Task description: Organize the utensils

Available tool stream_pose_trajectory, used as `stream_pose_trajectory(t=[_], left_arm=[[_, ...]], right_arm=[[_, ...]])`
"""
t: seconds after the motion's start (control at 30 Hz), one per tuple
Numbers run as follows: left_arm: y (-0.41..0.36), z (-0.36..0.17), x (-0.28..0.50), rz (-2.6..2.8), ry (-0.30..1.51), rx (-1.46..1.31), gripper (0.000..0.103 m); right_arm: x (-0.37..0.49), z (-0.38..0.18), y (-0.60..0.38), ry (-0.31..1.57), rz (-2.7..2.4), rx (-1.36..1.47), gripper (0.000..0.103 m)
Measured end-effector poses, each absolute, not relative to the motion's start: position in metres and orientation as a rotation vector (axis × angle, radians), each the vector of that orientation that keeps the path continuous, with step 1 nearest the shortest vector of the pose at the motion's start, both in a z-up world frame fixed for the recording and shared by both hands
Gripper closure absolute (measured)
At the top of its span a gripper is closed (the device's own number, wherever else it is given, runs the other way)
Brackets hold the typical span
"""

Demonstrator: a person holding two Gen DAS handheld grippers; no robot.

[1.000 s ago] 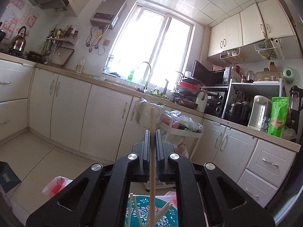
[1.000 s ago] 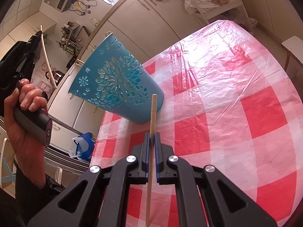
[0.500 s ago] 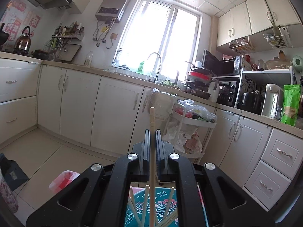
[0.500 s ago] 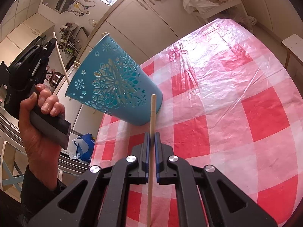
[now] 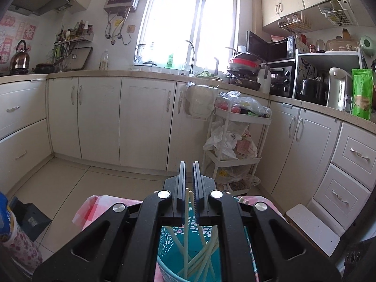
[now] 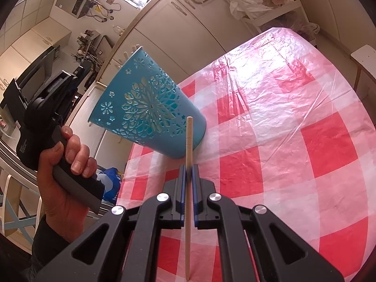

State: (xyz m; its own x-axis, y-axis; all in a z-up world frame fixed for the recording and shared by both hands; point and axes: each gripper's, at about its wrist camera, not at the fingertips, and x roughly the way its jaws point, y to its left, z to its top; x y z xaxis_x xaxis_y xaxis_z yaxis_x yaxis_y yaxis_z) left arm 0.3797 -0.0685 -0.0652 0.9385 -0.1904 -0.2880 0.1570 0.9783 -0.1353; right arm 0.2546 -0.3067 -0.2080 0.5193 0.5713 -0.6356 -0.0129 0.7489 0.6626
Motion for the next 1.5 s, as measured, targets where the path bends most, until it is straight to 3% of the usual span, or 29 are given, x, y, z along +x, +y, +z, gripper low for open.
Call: stream_pose_trajectory(t=[0.1,0.17,0.37,1.1,1.5], left_arm=[[-0.058,-0.058,0.370,-0.162,0.328,-0.146,0.089],[-0.046,-0.053,0.361,-0.140,0.350,-0.192,0.064],[-0.013,-0.043,0.318,-0.083,0.370,-0.290,0.049],[0.023,-0.039,0.315,-0.050,0.414,-0.370,0.047],[0.032,-0.035,0.313,-0.055,0.409,-0.404,0.047]], right_arm=[[0.253,-0.204,-0.308,0.962,0.383,0.659,0.097],[0.251,-0.202,-0.309,0.956,0.384,0.664,0.097],[0.245,-0.191,-0.315,0.911,0.380,0.682,0.097],[0.237,-0.126,-0.293,0.700,0.387,0.511,0.098],[0.251,-0.042,-0.288,0.573,0.449,0.482,0.098]])
